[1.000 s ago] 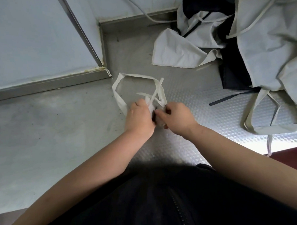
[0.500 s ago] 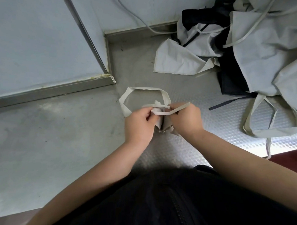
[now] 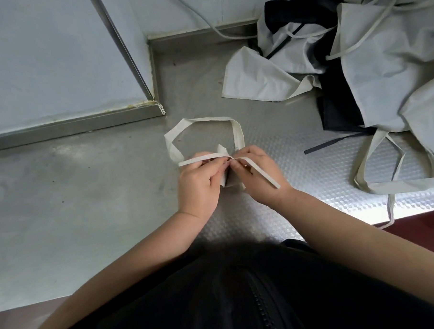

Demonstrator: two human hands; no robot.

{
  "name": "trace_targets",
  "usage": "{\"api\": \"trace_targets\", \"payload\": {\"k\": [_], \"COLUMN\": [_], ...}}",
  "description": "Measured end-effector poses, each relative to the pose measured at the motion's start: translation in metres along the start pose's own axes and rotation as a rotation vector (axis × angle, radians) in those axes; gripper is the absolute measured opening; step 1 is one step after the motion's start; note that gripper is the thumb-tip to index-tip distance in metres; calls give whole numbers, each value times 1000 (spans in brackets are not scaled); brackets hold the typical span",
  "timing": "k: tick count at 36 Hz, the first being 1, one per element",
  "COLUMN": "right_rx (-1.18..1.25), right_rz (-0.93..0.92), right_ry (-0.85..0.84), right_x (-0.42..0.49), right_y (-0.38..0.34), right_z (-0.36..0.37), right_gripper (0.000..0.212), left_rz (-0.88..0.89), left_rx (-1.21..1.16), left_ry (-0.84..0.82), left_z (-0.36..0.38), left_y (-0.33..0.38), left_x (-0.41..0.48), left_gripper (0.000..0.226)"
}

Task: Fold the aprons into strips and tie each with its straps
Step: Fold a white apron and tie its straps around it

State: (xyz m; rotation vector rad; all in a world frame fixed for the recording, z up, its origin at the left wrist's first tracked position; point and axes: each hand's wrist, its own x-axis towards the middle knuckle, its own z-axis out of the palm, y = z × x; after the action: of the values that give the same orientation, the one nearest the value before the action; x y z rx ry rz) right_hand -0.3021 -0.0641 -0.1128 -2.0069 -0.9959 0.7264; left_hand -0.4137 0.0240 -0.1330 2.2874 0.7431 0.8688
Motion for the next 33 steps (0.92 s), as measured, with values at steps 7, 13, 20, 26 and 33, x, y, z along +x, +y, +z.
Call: {"api": "trace_targets", "payload": {"k": [7, 13, 20, 26, 33], "right_rx": [218, 350, 365, 277, -90], "right_rz": [72, 109, 64, 49, -152], "right_ry": [22, 39, 30, 10, 121], "right_x": [-4, -6, -8, -10, -17], "right_y": [-4, 2, 7, 5, 8], "right_z": [0, -1, 6, 5, 14], "right_gripper": [18, 23, 16, 13, 34], "left_rz": [-176, -394, -390, -460, -384], "left_rx": [-108, -390, -386, -332, -166], "left_ry": [-86, -273, -292, -218, -224], "left_z": [-5, -16, -17, -17, -20], "left_y": [-2, 4, 2, 1, 1], "left_x": [-3, 6, 1, 2, 4], "left_gripper": [29, 28, 28, 11, 7]}}
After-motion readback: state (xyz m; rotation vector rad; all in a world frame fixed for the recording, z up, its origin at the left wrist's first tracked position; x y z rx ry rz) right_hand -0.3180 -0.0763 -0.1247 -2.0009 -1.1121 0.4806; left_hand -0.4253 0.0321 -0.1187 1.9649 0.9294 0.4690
